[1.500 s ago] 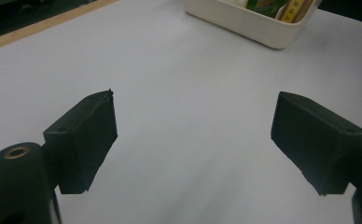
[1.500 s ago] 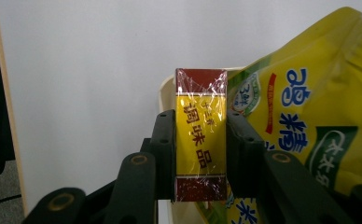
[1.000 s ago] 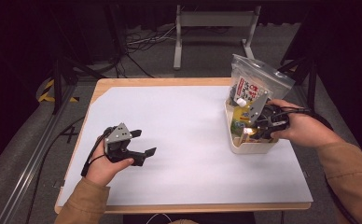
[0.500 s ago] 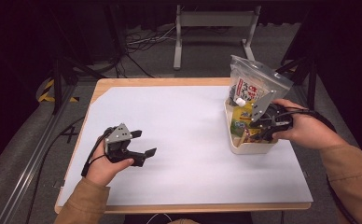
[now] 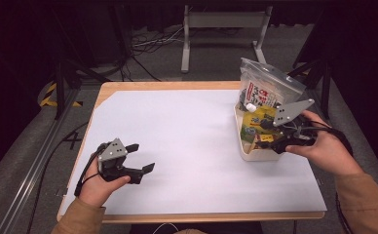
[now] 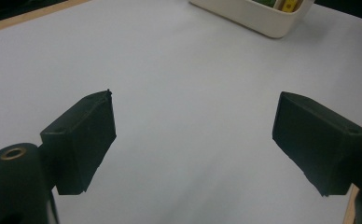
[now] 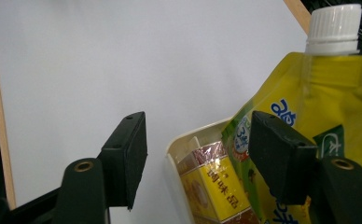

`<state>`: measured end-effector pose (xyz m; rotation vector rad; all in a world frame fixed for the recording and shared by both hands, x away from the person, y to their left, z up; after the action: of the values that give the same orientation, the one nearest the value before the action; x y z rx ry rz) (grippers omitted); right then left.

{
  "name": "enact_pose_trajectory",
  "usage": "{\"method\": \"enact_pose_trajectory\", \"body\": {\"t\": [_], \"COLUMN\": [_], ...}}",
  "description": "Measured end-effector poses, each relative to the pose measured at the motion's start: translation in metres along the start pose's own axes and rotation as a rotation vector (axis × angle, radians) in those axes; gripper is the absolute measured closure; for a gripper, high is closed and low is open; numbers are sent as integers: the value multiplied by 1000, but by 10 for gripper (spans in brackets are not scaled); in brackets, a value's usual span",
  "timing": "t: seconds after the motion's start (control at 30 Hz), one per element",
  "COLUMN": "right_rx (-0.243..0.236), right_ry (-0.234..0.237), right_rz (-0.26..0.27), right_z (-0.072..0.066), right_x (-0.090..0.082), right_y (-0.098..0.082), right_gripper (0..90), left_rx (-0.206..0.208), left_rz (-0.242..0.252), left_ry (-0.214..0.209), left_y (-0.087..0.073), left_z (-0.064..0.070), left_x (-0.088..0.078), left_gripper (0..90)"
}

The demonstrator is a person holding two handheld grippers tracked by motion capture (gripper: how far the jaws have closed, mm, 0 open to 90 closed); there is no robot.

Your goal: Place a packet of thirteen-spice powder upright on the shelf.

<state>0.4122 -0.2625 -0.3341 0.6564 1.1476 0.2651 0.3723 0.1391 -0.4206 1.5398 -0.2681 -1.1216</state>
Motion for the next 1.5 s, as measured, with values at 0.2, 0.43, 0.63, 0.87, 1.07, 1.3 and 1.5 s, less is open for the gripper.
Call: {"method": "enact_pose_trajectory", "body": {"t": [0.2, 0.43, 0.63, 0.87, 1.07, 1.3, 1.5], "right_rx": [69, 151, 207, 258, 306, 328, 323], "right_ry": [-43, -88, -140, -172, -175, -199, -231], "right_rz": [57, 117, 167, 195, 196, 232, 230], "right_z": [-4, -11, -17, -24, -28, -29, -31], "right_x": [-8, -16, -20, -16, -1, 12, 6], "right_y": [-10, -28, -47, -73, -95, -105, -106], "right_gripper": [356, 335, 324, 324, 315, 268, 278], "left_rx": [-26, -32, -48, -51, -41, -38, -45], "left_rz": [7, 24, 40, 39, 33, 24, 27], "left_ry": [18, 43, 62, 74, 90, 100, 98], "left_y": [-12, -21, -26, -35, -39, -42, -43], "left_z": [-5, -8, -12, -17, -20, -23, -23], "left_x": [-9, -20, -23, -25, -24, -23, -22], "left_gripper": [133, 128, 121, 105, 102, 102, 102]}}
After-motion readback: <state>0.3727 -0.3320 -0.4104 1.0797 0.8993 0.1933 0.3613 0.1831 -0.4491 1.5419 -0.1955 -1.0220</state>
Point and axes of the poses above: each handheld gripper's, and its own axes: x roughly forward along the jaws, y roughly out of its top, z roughly to its right, the point moved 7 cm from there along x, roughly forward along the jaws, and after that the axes turned 3 degrees about -x, right-handed, at the moved point
